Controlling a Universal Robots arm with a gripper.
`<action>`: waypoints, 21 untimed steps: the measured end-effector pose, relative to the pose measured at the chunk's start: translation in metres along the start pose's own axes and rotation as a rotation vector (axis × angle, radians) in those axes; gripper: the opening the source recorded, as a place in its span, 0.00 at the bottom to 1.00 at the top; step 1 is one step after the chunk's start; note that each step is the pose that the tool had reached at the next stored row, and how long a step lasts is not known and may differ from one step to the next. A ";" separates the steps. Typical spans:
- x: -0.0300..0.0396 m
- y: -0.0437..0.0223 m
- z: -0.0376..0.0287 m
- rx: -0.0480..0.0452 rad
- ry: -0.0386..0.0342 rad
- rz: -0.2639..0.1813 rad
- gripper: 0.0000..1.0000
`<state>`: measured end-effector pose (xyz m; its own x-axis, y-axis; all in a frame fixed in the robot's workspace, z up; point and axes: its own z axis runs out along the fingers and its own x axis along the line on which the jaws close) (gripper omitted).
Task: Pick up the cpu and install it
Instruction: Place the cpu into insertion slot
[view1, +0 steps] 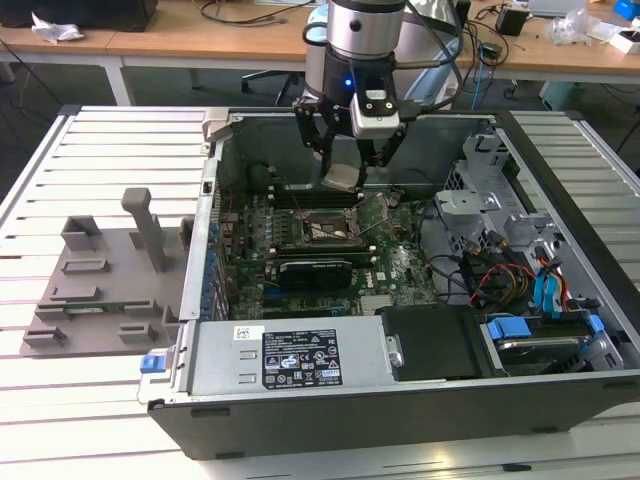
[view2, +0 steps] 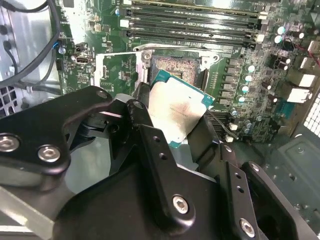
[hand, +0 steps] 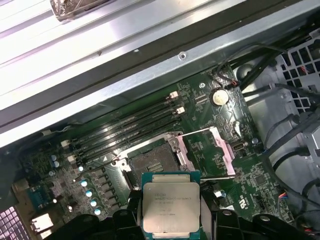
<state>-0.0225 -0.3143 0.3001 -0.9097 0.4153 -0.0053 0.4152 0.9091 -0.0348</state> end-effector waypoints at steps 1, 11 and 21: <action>0.0000 0.0000 0.0001 0.0000 0.0002 0.007 0.55; 0.0000 0.0000 0.0005 0.0005 0.0033 0.095 0.55; 0.0000 0.0000 0.0010 0.0013 0.0068 0.202 0.55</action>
<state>-0.0225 -0.3143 0.2991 -0.8079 0.5893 -0.0055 0.5891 0.8073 -0.0351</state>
